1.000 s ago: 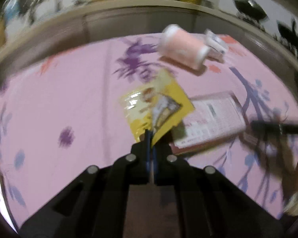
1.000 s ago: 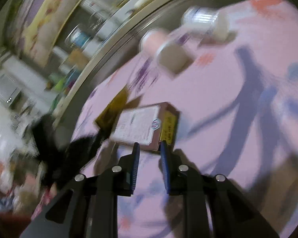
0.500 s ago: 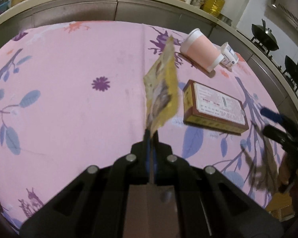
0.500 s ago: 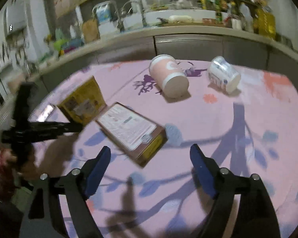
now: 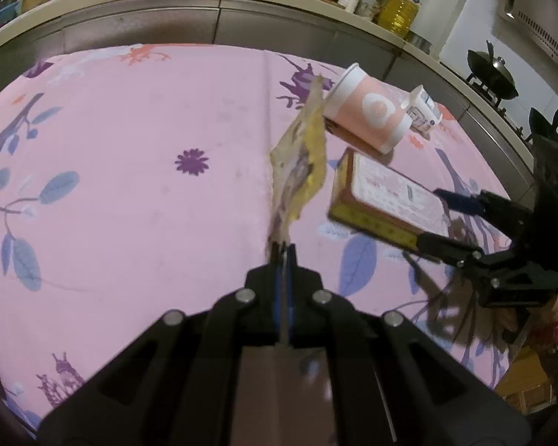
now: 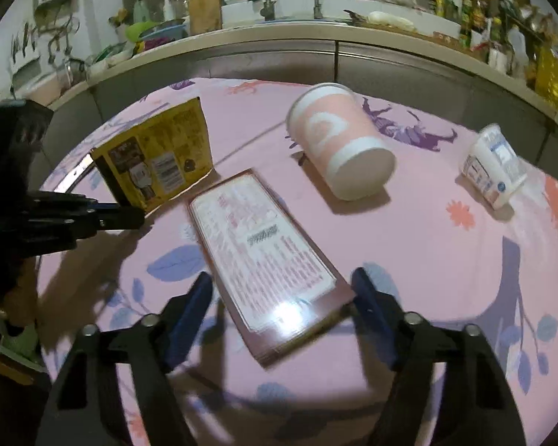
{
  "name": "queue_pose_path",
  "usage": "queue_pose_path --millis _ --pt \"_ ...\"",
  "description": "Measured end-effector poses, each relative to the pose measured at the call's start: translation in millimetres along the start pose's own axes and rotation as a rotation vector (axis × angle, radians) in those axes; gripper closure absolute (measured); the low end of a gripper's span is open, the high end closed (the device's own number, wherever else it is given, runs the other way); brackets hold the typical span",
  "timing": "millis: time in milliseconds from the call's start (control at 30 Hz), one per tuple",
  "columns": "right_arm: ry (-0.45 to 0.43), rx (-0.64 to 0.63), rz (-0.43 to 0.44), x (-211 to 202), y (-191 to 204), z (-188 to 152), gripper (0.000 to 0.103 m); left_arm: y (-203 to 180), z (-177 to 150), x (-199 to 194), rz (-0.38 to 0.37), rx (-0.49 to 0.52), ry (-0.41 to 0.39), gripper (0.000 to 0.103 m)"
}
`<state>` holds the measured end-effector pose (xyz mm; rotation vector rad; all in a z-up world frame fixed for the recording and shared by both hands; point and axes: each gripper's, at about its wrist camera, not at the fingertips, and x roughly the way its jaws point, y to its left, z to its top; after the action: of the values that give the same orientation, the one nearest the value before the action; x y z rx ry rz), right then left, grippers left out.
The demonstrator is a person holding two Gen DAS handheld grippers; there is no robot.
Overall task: Collect trash
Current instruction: 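Grasp the yellow snack packet with the left tool while the right tool moves to the brown box, then grasp the brown-and-yellow box with the right tool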
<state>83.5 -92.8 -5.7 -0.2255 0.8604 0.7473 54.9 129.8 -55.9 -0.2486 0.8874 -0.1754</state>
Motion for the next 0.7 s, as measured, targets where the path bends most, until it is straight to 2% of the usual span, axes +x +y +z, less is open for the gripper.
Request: queue_pose_path --millis 267,400,500,700 --pt "-0.009 0.171 0.068 -28.6 -1.2 -25.5 0.043 -0.1 1.3 5.0 0.037 -0.013 0.013 0.101" --pt "-0.02 0.299 0.111 -34.7 -6.7 -33.3 0.044 1.4 5.0 7.8 0.04 -0.028 0.018 0.095" --pt "-0.023 0.326 0.115 -35.2 -5.7 -31.9 0.044 0.5 10.2 10.3 0.051 -0.027 0.014 0.088" --pt "-0.025 0.336 0.119 -35.0 1.7 -27.7 0.045 -1.8 18.0 11.5 0.026 -0.025 -0.004 0.088"
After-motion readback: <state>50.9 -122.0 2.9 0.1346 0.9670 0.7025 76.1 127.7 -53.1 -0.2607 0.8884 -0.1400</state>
